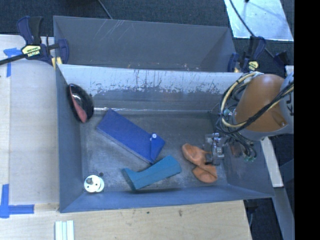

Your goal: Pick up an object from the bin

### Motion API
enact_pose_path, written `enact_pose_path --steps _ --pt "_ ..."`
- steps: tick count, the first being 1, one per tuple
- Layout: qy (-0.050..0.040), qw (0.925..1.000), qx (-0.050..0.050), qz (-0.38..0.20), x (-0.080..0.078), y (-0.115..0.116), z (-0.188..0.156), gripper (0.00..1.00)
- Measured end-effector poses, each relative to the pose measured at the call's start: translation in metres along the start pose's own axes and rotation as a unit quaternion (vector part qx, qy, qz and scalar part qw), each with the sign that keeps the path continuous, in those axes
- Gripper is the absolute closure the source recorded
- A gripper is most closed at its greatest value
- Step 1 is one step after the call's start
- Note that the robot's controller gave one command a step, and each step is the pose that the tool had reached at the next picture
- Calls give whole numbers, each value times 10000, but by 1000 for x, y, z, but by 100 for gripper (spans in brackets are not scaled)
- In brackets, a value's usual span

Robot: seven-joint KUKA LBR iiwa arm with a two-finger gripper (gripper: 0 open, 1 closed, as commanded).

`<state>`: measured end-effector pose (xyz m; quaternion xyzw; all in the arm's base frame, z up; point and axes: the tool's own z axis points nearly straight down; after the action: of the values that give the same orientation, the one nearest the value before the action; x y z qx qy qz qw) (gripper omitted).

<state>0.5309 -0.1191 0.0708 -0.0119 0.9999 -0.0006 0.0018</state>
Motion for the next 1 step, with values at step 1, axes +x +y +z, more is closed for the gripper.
enact_pose_path --steps 1 --pt "0 10000 0 -3 0 0 0 100"
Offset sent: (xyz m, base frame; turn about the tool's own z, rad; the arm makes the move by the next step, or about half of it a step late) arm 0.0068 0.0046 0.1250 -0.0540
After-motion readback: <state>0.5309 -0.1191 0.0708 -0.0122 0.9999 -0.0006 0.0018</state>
